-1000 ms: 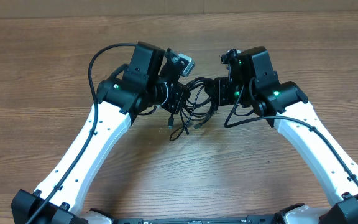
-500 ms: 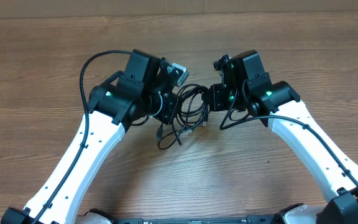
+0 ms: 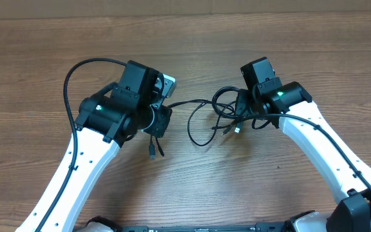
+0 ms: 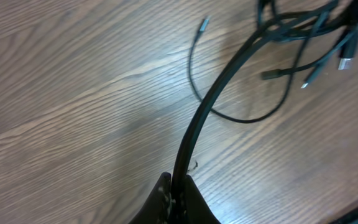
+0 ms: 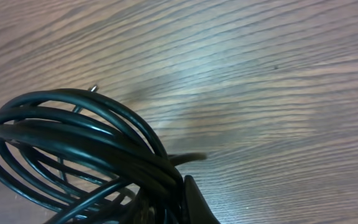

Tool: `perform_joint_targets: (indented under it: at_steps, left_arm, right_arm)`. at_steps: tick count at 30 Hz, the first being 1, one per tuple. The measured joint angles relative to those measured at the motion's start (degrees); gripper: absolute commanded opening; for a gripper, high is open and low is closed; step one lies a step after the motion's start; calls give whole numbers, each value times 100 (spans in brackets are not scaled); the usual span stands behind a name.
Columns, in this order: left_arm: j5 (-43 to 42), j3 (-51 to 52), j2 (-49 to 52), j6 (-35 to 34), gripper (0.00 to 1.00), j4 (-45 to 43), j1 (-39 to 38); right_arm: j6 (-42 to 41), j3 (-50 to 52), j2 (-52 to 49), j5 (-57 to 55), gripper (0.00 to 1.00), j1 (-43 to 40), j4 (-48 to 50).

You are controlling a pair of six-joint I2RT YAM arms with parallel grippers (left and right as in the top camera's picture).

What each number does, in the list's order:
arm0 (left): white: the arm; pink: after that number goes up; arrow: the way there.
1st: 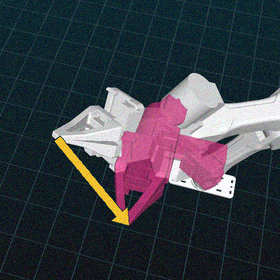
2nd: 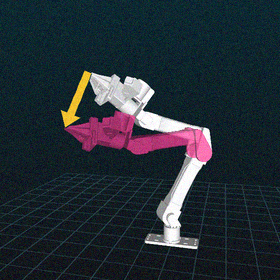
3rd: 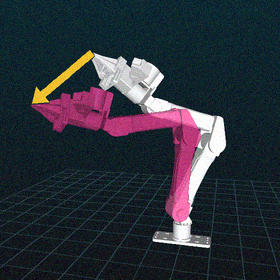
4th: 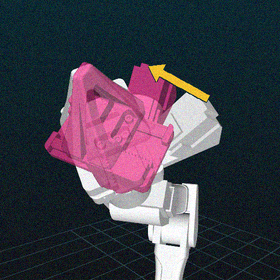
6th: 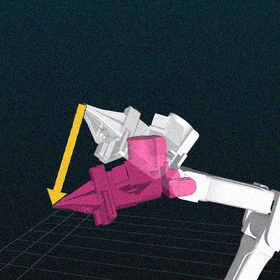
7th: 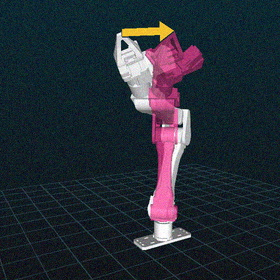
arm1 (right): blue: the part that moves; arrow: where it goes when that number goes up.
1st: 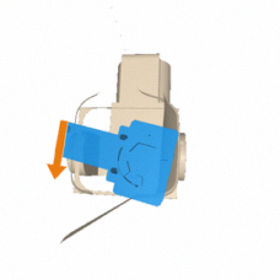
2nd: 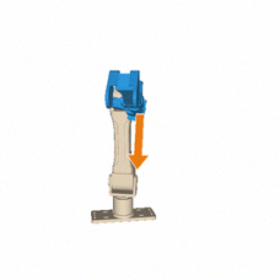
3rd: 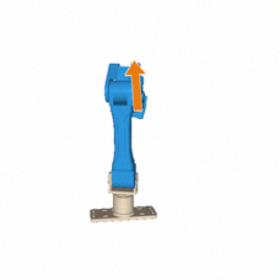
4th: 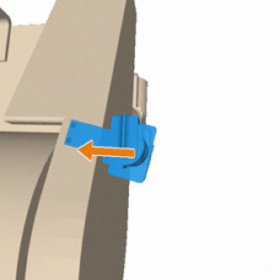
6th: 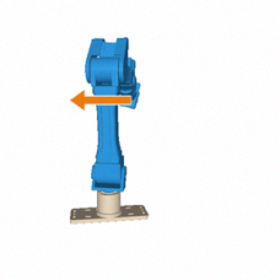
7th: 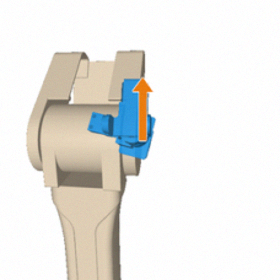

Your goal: Untangle cables

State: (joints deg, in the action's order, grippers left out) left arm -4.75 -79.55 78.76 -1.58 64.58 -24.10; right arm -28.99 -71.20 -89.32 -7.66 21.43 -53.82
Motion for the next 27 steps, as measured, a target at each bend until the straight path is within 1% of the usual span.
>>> perform_joint_targets:
  at_steps: [3, 8, 11, 15, 19, 27]
  left_arm:
    - [210, 0, -2, -109, 4, 50, 63]
    - [916, 0, -96, -632, 4, 138, 498]
    - [1137, 0, -260, -887, 4, -2, 975]
    - [1311, 0, -538, -1080, 4, -363, 1810]
    - [1270, 0, -793, -1189, 4, -678, 2465]
    - [754, 0, -951, -1360, 4, -1335, 3086]
  right_arm:
    - [-216, 0, 0, -111, 4, -81, -170]
    - [-479, 0, 0, -181, 4, -297, -323]
    - [-540, 0, 0, -177, 4, -308, -393]
    - [-555, 0, 0, -227, 4, -315, -415]
    - [-549, -2, 0, -131, 4, -297, -378]
    - [-511, -22, 0, 317, 4, -254, -286]
